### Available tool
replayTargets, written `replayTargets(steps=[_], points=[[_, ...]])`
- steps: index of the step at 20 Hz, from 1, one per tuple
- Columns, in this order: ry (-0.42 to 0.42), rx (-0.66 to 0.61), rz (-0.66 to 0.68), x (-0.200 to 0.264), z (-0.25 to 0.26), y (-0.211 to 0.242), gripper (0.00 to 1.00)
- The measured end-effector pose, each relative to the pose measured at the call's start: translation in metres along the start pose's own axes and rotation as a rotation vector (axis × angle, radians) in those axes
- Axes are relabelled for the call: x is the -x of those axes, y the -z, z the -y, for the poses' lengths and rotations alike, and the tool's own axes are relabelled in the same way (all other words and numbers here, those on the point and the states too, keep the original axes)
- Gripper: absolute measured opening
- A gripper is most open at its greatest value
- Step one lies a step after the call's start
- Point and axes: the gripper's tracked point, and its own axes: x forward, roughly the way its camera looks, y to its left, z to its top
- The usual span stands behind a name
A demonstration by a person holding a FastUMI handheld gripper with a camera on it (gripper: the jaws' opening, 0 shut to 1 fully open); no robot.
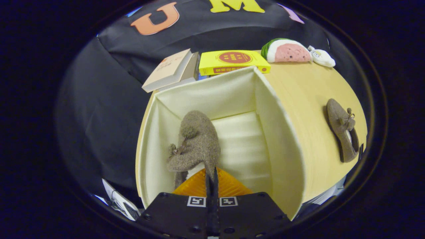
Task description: Open the storage box then place both shoes into the box .Put the left shoe in first, then the right shoe, with the right side of both shoes facing outward in a uniform manner.
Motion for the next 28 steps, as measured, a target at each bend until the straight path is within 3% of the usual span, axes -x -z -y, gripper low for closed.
replayTargets(steps=[6,10,11,12,18,20,26,28], points=[[0.046,0.04,-0.042,-0.022,-0.002,0.006,0.01],[-0.005,0.024,-0.035,-0.019,-0.005,0.002,0.01],[-0.013,0.028,-0.031,-0.015,-0.003,0.001,0.14],[-0.017,0.031,-0.022,-0.008,0.001,-0.002,0.17],[-0.085,0.113,0.054,0.046,0.008,-0.007,0.61],[-0.089,0.154,0.085,0.07,0.013,-0.008,0.84],[-0.052,0.217,0.164,0.129,0.063,-0.013,0.87],[-0.022,0.223,0.186,0.137,0.096,-0.02,0.93]])
